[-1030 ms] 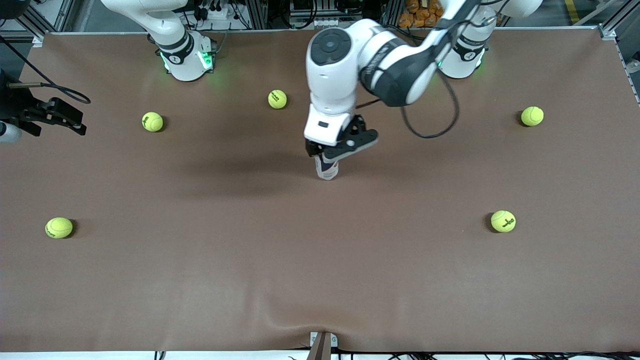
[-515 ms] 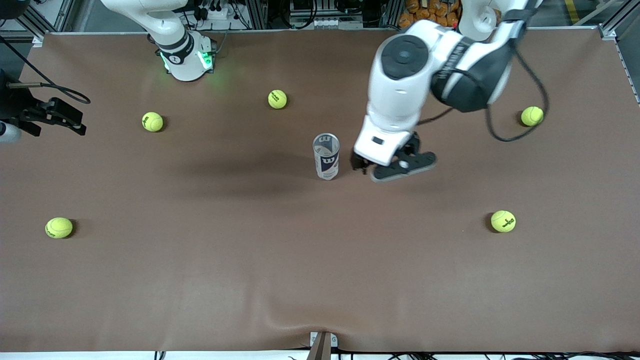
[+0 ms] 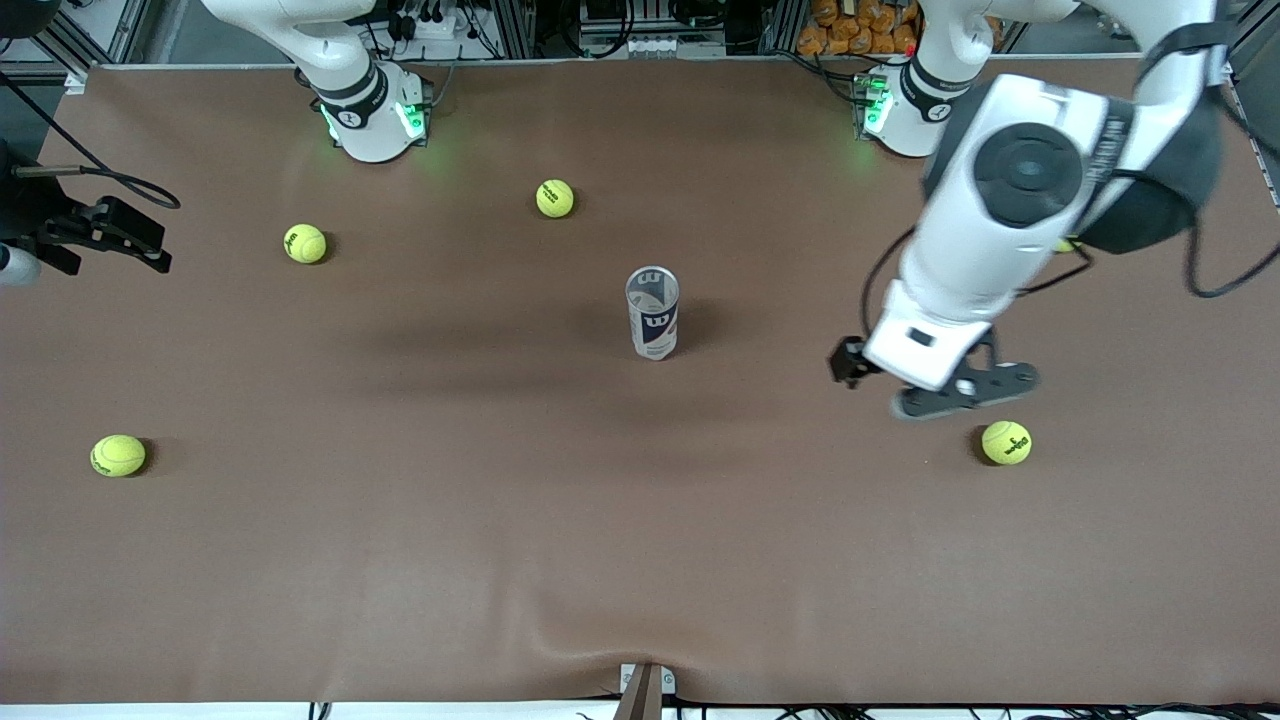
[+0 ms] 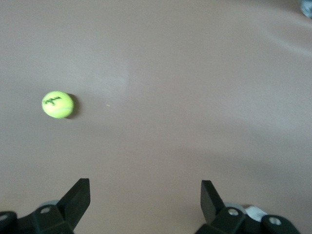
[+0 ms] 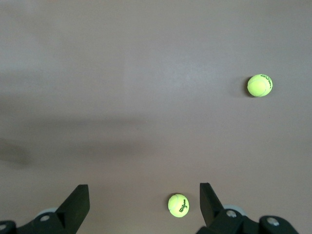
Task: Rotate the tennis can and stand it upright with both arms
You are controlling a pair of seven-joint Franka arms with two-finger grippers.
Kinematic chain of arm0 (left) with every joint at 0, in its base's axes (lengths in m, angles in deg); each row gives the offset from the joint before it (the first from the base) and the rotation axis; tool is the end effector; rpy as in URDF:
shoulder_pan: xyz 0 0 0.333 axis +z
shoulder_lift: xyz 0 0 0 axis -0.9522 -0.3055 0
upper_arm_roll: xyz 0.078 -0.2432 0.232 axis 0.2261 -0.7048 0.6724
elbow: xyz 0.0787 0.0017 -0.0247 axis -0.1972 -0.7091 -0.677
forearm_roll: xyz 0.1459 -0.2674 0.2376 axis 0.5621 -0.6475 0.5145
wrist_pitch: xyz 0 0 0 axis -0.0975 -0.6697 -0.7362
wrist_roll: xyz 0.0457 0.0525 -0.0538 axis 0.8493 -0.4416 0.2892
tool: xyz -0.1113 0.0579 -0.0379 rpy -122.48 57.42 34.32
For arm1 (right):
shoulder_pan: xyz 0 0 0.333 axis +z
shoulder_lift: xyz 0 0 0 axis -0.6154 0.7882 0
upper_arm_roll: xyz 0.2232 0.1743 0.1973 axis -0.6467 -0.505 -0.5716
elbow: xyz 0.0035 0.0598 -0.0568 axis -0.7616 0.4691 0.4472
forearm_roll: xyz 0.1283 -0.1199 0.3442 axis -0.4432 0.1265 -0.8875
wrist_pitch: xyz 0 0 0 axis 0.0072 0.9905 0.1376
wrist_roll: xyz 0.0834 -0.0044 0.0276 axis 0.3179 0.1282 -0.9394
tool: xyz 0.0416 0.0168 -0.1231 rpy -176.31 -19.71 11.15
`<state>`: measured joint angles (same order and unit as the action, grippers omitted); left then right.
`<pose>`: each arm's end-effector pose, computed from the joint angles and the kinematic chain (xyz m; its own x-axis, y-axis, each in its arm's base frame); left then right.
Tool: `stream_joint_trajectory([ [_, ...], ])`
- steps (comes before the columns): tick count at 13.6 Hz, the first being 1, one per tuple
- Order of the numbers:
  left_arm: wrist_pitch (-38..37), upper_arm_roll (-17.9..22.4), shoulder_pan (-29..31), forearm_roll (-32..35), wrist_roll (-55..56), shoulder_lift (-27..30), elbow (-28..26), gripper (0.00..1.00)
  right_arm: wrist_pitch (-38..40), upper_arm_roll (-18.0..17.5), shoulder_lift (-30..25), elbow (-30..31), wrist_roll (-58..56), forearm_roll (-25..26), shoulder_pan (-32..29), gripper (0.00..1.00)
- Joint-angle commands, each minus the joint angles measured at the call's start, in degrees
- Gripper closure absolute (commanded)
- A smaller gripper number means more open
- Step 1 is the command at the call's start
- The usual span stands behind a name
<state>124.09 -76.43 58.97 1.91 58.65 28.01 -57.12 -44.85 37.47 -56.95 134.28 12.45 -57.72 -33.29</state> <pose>0.6286 -0.2337 0.5302 0.9740 0.2122 0.0792 0.2170 -0.9744 -0.0580 0.5368 -0.0004 0.6368 0.9997 0.0225 0.0055 0.0224 -0.9997 0.0134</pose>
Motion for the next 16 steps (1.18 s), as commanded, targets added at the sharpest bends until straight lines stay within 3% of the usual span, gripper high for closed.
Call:
stream_joint_trajectory([
  [1, -1.29, -0.88, 7.41, -1.01, -8.87, 1.55, -0.16, 0.0, -0.4, 0.38, -1.0, 0.23, -0.02, -0.82, 1.28, 0.0],
  [6, -2.25, -0.88, 13.4, -3.82, -15.16, 4.08, -1.2, 0.0, -0.13, 0.3, -1.44, 0.23, -0.02, -0.82, 1.37, 0.0],
  [8, -1.47, -0.8, 15.0, -9.09, -17.1, 9.87, -7.25, 0.0, -0.04, 0.3, -1.53, 0.23, -0.1, -0.82, 1.9, 0.0],
  [9, -1.73, -0.88, 15.0, -9.1, -16.93, 11.64, -8.49, 0.0, -0.13, 0.3, -1.53, 0.23, -0.02, -0.82, 2.08, 0.0],
  [12, 1.95, -1.23, 14.91, -9.8, -16.58, 21.47, -20.78, 0.0, -0.22, 0.3, -1.44, 0.23, -0.02, -0.82, 3.91, 0.0],
  [14, 2.23, -1.5, 14.82, -10.94, -15.53, 25.61, -25.71, 0.0, -0.39, 0.3, -1.09, 0.15, 6.7, -0.73, 8.03, 0.0],
  [16, 2.93, -1.76, 14.91, -11.04, -15.7, 26.6, -27.05, 0.0, -1.09, 0.38, -0.47, 0.23, 11.14, 0.15, 11.82, 0.0],
])
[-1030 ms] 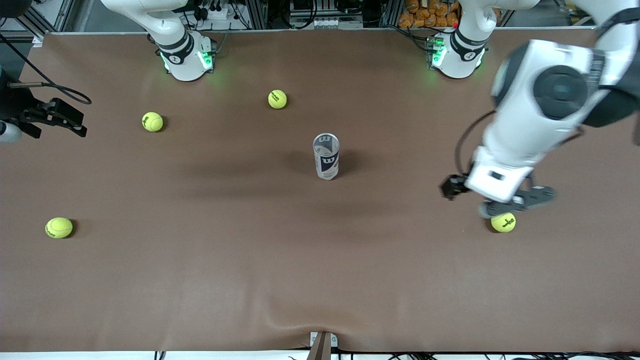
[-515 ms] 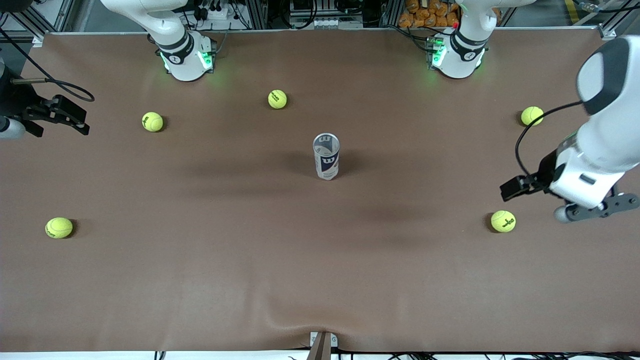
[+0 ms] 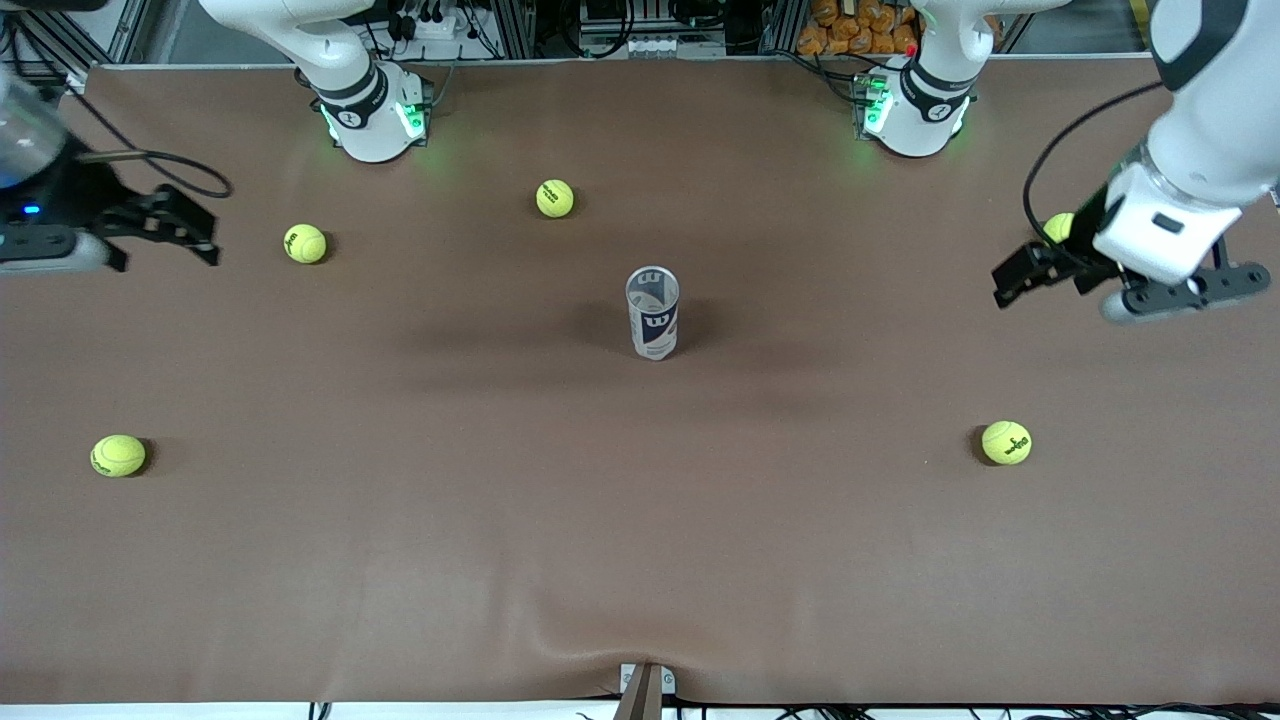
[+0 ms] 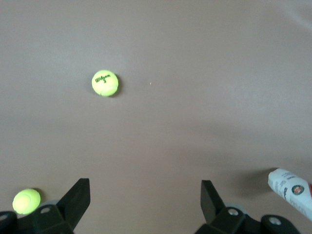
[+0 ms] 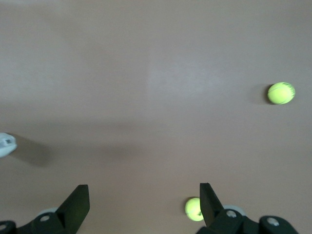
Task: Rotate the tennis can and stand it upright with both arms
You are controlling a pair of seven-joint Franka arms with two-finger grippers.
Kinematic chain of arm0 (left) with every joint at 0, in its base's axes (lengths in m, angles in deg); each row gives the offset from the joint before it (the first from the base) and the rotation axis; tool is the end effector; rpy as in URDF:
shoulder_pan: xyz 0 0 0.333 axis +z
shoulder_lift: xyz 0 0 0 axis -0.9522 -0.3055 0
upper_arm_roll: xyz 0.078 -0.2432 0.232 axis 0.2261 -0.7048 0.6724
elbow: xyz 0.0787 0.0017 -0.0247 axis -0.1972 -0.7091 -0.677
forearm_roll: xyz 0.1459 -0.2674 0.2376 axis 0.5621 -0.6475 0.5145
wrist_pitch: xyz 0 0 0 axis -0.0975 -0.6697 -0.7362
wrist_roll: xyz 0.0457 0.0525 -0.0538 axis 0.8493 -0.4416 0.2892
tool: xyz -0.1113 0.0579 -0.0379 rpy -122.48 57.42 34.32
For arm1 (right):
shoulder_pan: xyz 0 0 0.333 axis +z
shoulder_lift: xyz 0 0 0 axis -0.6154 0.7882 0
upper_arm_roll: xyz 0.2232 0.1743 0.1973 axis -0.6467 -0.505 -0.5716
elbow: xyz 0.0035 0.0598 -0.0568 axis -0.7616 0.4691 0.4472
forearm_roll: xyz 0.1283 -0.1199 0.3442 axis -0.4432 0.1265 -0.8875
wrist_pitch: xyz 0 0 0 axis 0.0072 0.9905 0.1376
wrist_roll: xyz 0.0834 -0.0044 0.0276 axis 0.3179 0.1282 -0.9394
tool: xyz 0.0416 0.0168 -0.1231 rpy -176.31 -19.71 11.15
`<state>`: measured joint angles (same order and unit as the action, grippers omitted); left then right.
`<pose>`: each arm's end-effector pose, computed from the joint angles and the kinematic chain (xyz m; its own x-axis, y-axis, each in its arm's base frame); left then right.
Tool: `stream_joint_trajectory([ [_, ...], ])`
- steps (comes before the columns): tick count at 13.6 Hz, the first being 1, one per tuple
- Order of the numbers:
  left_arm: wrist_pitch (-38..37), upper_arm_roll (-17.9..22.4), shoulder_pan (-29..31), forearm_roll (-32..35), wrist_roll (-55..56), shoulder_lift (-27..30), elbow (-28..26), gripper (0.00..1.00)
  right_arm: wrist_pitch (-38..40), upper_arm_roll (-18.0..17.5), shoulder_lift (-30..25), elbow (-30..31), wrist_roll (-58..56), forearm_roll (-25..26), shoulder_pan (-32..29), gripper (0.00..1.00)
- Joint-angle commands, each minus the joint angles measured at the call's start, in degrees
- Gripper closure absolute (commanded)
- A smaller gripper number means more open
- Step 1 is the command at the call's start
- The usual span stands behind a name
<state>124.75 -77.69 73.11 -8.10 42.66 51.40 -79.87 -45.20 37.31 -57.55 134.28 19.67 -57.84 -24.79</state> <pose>0.5296 -0.1047 0.5852 0.9831 0.1783 0.0406 0.1776 -0.9839 0.0216 0.5284 0.0801 0.6429 0.9986 0.0477 0.0233 0.0475 -0.9988 0.0081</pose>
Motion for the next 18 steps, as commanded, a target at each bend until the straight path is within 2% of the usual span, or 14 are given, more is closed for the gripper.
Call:
stream_joint_trajectory([
  [1, 2.36, -0.41, 0.77, -0.42, -0.5, 2.43, -2.82, 0.0, -0.83, 0.46, 0.3, 0.24, 4.19, 0.27, 3.68, 0.0],
  [4, 0.26, 0.03, 1.04, -0.24, -0.94, -2.75, 6.05, 0.0, -1.8, 0.46, 0.92, 0.24, 4.19, 0.27, 4.83, 0.0],
  [5, -0.71, 0.12, 1.04, -0.24, -0.94, -3.64, 7.29, 0.0, -1.97, 0.46, 1.18, 0.24, 4.19, 0.27, 4.83, 0.0],
  [9, -0.89, 0.12, 1.04, -0.24, -0.94, -3.65, 7.13, 0.0, -1.63, 0.9, 0.48, 0.15, 2.79, 0.27, 1.76, 0.0],
  [11, -0.89, 0.12, 3.14, -0.24, -4.43, -3.65, 7.13, 0.0, -1.1, 0.9, 0.04, 0.15, -0.18, 0.27, -0.96, 0.0],
  [15, -0.98, 4.76, 0.44, -0.24, -7.18, -2.95, 6.86, 0.0, -0.57, 0.9, -0.31, 0.24, -7.23, 0.1, -7.03, 0.0],
  [18, -2.12, 5.21, -0.8, -0.24, -6.92, -2.24, 6.95, 0.0, 0.57, 0.99, -1.1, 0.24, -7.15, 0.1, -7.47, 0.0],
])
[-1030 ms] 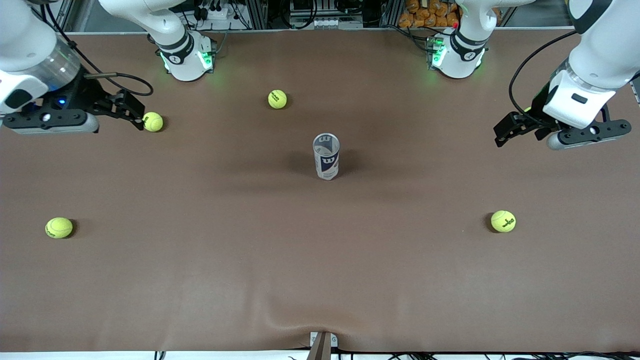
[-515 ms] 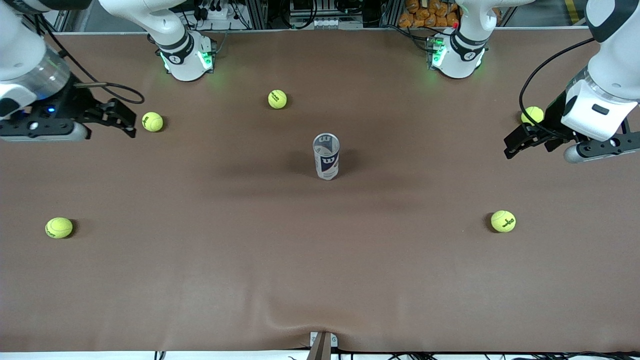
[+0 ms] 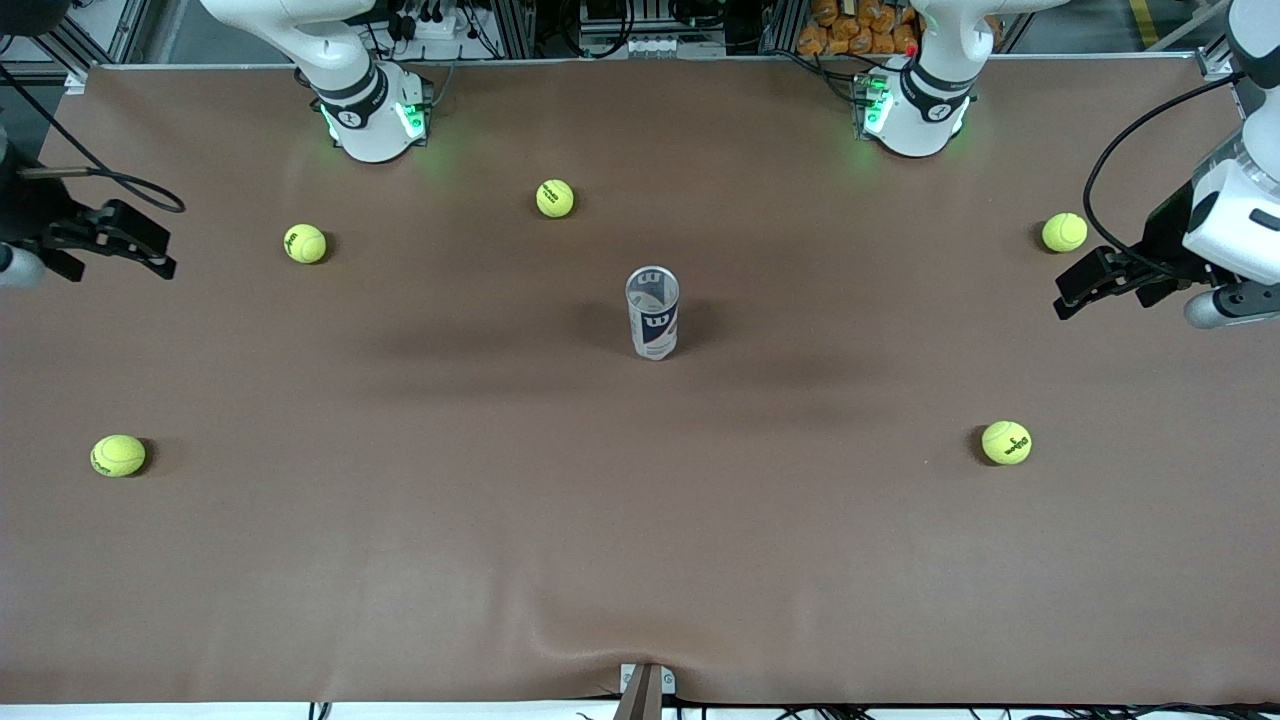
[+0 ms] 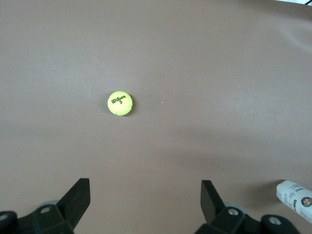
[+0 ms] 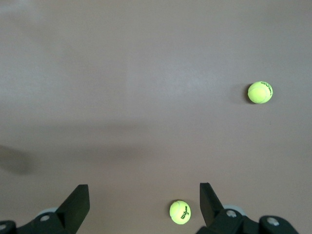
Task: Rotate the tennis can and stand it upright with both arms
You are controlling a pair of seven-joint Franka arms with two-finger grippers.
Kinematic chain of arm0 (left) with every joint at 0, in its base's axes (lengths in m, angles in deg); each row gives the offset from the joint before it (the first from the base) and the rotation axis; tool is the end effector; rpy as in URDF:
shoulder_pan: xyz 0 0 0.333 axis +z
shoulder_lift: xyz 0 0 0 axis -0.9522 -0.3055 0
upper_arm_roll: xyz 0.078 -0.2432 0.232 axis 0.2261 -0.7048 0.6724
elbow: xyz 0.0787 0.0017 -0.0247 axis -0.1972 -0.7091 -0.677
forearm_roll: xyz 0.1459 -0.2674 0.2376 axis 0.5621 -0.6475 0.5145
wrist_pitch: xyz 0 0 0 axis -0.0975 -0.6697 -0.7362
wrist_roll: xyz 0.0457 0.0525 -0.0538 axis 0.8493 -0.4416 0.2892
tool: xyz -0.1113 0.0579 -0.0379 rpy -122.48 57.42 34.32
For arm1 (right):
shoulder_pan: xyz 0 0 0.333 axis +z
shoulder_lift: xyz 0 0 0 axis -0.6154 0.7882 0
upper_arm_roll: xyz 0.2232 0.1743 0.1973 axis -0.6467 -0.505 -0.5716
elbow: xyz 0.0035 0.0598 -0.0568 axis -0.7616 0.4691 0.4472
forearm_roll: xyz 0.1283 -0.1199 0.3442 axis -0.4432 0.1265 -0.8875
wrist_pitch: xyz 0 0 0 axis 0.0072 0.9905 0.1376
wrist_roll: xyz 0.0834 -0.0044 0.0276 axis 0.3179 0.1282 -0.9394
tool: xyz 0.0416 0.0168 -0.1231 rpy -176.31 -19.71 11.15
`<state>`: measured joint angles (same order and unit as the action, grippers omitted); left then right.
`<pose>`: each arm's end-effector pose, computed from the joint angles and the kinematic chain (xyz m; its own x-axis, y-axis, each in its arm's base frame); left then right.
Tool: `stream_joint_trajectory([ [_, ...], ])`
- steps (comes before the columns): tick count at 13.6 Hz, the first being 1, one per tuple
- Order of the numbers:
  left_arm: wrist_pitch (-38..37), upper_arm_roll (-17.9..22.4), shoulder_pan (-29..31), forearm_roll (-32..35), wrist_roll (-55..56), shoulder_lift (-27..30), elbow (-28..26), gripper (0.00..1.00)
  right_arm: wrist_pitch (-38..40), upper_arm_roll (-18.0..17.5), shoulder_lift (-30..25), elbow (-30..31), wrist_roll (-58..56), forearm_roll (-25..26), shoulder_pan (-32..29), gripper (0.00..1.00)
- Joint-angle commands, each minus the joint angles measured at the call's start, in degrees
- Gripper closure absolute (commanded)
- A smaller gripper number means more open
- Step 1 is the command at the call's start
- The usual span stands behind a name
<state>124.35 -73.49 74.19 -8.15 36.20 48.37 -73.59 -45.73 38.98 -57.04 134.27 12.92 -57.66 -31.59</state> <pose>0.5591 -0.0551 0.6088 0.9834 0.1583 0.0889 0.1551 -0.9870 0.0414 0.5384 0.0009 0.6391 0.9996 0.0178 0.0226 0.0175 -0.9998 0.0136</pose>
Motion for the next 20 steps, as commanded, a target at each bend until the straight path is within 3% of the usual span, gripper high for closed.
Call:
stream_joint_trajectory([
  [1, -1.72, 2.23, -2.42, -0.19, -0.63, 0.79, 0.75, 0.0, 1.62, -0.68, -2.14, 0.86, -0.39, -0.09, -1.29, 0.0],
  [12, -1.9, 4.96, -1.02, -0.28, -6.61, 1.49, 1.46, 0.0, 1.36, -0.77, -3.11, 1.74, -0.39, -0.09, -3.4, 0.0],
  [20, -4.36, 5.76, -1.54, -0.19, -7.84, 2.19, 1.46, 0.0, 3.56, -1.21, -7.68, 2.62, -0.39, -0.44, -1.38, 0.0],
])
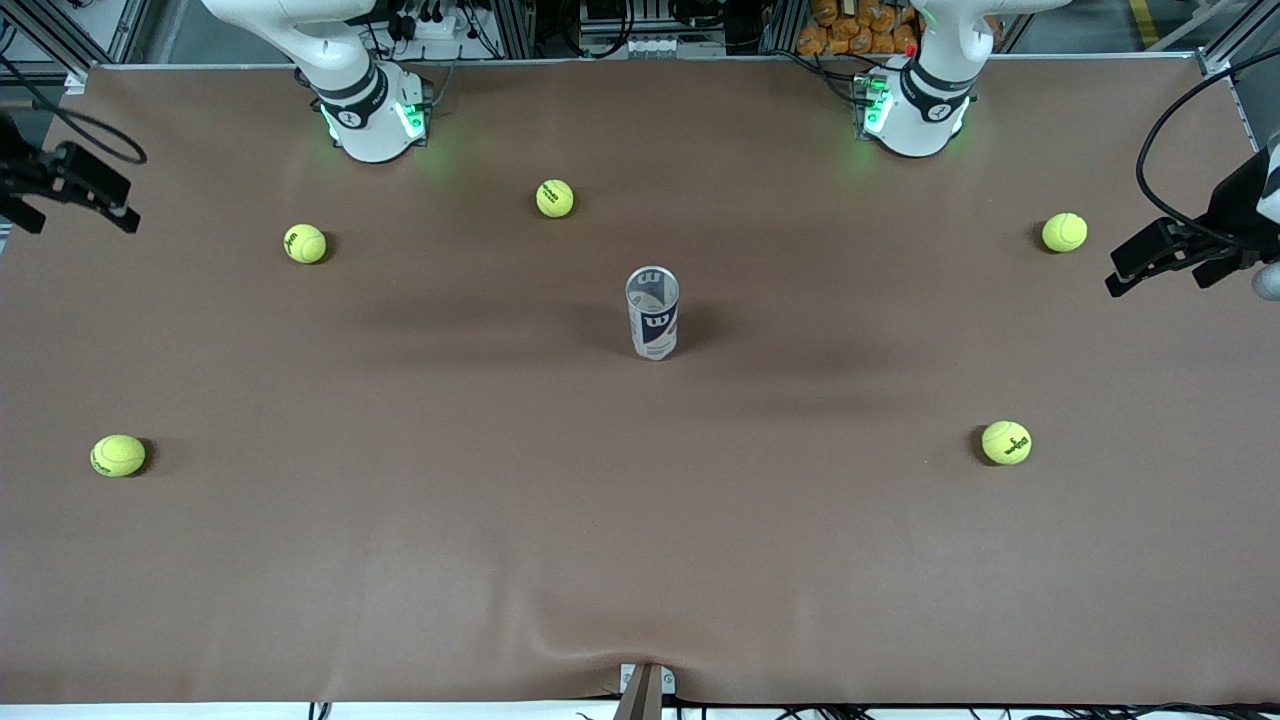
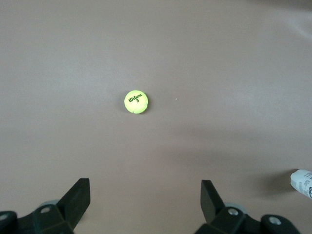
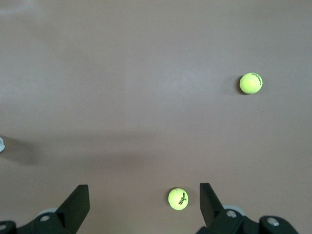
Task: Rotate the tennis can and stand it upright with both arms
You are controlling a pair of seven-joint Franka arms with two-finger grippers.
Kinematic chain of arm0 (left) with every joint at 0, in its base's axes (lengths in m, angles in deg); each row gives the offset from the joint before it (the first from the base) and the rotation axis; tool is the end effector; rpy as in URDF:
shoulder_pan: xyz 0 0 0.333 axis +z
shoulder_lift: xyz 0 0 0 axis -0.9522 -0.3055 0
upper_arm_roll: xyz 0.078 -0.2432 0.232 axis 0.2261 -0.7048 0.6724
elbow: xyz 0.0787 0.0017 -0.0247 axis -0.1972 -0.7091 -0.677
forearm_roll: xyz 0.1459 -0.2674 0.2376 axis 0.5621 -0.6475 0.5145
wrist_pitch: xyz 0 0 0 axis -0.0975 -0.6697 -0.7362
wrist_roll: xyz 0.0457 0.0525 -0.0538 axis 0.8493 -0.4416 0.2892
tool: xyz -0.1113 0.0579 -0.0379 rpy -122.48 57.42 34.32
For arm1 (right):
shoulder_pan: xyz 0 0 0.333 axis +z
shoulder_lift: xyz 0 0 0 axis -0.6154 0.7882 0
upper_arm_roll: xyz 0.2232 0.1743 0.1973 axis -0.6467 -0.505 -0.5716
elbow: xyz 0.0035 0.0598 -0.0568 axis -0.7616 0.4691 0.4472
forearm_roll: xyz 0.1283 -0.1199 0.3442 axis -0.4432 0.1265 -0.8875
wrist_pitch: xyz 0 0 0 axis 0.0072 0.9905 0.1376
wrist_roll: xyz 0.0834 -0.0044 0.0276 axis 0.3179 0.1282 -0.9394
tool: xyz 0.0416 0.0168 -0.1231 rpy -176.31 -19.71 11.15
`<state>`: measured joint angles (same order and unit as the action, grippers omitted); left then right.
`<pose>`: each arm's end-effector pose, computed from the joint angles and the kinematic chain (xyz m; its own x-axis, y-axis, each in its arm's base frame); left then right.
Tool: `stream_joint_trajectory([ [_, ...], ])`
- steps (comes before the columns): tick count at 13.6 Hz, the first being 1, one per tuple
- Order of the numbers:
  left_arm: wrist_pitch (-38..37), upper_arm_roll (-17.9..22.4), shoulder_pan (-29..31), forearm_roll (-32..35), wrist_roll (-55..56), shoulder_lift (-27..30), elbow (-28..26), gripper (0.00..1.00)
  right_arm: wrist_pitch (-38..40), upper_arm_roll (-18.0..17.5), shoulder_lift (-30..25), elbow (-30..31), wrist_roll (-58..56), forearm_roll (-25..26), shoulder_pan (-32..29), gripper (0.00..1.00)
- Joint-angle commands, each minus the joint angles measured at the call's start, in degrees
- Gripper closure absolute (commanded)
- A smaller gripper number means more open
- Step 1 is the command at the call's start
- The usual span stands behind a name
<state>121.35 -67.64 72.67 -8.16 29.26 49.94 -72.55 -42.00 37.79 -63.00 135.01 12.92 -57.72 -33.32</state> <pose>0.5486 -0.0125 0.6276 0.9899 0.1119 0.0865 0.1097 -0.9935 0.0301 0.4958 -0.0066 0.6807 0.9988 0.0076 0.0484 0.0074 -1.0000 0.0048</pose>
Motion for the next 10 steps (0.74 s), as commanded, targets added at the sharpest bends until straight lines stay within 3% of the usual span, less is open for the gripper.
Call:
stream_joint_trajectory([
  [1, -1.44, -0.27, -0.02, 0.35, -0.9, 0.71, 0.51, 0.0, 0.0, -0.02, -1.63, 1.88, -0.39, -0.37, 0.35, 0.0],
  [10, -2.58, -0.97, 0.24, 2.02, -0.72, 0.98, 0.33, 0.0, 0.09, 0.07, -1.45, 1.88, -0.39, -0.37, 0.17, 0.0],
])
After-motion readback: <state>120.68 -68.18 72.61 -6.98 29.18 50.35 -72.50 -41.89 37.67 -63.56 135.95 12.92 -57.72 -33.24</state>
